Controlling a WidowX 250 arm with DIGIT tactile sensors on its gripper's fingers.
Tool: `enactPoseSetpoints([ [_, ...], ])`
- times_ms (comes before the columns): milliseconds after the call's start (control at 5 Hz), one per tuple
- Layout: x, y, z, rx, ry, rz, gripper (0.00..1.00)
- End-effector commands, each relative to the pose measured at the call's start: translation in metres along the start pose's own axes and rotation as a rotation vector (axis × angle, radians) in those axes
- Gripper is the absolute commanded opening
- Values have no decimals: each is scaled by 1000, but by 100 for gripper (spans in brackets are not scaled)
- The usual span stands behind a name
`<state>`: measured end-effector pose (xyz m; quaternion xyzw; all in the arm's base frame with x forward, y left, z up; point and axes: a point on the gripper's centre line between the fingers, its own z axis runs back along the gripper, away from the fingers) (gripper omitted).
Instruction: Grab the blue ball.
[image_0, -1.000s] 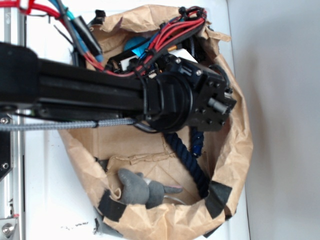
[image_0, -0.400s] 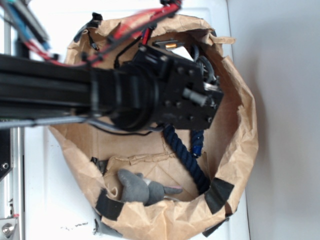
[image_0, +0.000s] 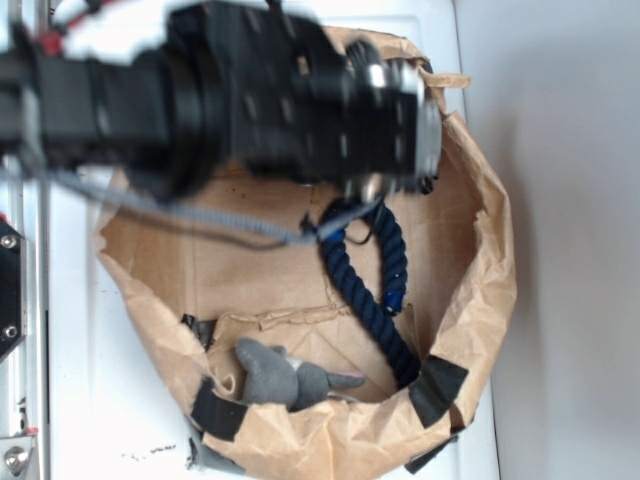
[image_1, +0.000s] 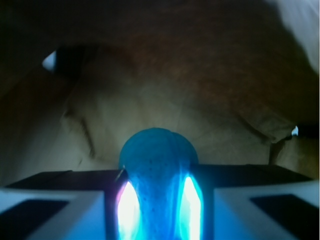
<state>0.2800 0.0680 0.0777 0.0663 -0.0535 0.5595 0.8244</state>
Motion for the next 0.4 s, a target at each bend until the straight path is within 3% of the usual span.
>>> enactPoseSetpoints([
  [0,24,21,34,-183,-47,27,0],
  [200,24,19,37,-297,-126,106,0],
])
